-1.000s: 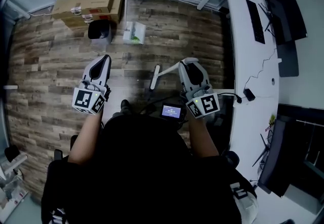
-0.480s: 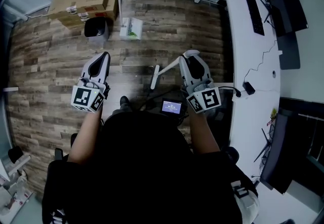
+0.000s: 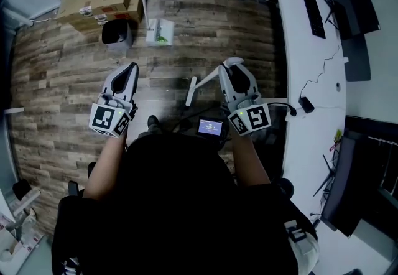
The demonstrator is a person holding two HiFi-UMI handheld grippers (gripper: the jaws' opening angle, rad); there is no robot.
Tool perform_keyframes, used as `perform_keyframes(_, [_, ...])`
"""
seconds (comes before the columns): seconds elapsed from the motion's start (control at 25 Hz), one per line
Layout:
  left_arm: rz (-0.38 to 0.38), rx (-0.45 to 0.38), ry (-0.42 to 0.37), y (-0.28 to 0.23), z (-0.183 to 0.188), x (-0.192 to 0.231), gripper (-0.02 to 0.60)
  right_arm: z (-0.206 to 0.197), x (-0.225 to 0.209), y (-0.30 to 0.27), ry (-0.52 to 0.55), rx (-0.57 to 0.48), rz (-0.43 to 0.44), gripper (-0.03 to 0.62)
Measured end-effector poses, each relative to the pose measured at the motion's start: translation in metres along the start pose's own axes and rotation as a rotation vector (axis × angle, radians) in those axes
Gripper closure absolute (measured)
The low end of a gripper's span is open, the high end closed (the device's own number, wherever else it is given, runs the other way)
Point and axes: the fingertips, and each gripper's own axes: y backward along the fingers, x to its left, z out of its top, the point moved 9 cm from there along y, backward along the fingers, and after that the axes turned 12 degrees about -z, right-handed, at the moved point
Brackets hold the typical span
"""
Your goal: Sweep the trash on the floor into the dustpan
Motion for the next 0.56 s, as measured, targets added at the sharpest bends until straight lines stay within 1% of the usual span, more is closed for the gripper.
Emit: perform_keyframes(0.56, [0.043, 0.001, 0.005, -0.013, 0.002, -0.002, 0.586, 0.002, -0.025, -0.006, -0.013, -0.022, -0.021, 0.505])
